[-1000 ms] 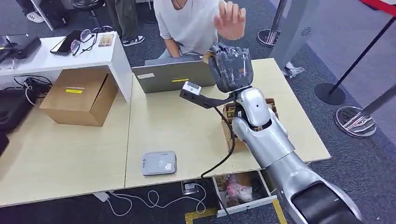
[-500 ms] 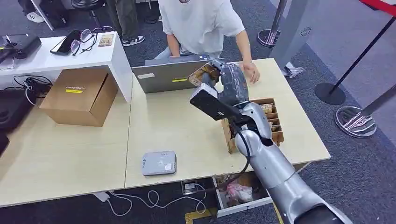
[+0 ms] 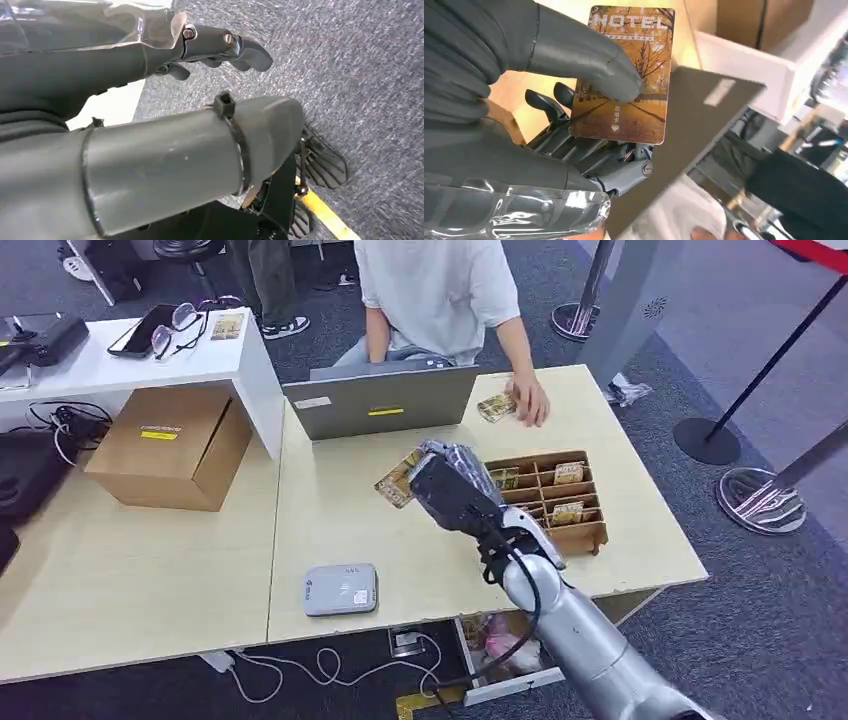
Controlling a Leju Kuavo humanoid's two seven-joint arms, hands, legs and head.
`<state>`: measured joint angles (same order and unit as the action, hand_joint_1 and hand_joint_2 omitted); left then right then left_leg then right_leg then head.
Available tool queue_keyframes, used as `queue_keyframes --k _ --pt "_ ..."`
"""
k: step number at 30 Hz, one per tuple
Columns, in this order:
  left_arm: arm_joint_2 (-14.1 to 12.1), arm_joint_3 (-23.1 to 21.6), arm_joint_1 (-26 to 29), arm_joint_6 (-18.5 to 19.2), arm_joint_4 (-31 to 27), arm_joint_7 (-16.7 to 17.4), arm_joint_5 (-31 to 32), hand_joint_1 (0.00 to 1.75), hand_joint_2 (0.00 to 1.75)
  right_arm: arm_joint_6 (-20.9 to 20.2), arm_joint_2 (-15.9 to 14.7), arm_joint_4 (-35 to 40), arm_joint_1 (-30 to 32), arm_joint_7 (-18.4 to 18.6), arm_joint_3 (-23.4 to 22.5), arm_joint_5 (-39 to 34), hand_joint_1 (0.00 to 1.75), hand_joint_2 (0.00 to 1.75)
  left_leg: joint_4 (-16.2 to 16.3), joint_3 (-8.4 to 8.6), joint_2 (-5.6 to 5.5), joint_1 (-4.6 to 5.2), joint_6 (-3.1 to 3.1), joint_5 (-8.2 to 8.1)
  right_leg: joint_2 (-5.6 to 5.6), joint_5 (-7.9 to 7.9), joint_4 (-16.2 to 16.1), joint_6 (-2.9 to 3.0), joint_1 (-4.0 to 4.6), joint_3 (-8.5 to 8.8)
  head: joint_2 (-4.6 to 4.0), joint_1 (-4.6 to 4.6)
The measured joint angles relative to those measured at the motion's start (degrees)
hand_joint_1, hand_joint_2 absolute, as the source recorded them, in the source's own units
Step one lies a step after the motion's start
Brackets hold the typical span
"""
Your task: Pass the card to the sensor for recognition and then transmit it.
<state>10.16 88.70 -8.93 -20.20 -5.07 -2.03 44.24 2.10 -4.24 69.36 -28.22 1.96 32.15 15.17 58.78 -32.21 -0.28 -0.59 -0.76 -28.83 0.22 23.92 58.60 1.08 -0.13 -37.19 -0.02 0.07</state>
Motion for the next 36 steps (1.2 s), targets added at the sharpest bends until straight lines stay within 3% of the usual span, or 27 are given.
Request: queue_keyframes --k 20,36 --pt "-0.5 0.0 0.0 1.5 0.0 0.5 0.2 0.00 0.00 4.4 2.4 -14.2 2.4 4.6 4.9 0.6 1.75 1.75 0.0 -0.01 0.00 0.00 0.01 -0.01 0.00 0.00 0.0 0.00 0.00 0.00 0.00 0.00" --pt "-0.7 0.0 -0.2 2.1 0.0 1.9 1.1 0.00 0.00 1.7 4.3 -13.6 2.6 3.7 9.4 -1.2 1.75 1.75 0.0 0.00 0.01 -0.01 0.00 0.00 0.01 0.00 0.0 0.00 0.01 0.00 0.00 0.00"
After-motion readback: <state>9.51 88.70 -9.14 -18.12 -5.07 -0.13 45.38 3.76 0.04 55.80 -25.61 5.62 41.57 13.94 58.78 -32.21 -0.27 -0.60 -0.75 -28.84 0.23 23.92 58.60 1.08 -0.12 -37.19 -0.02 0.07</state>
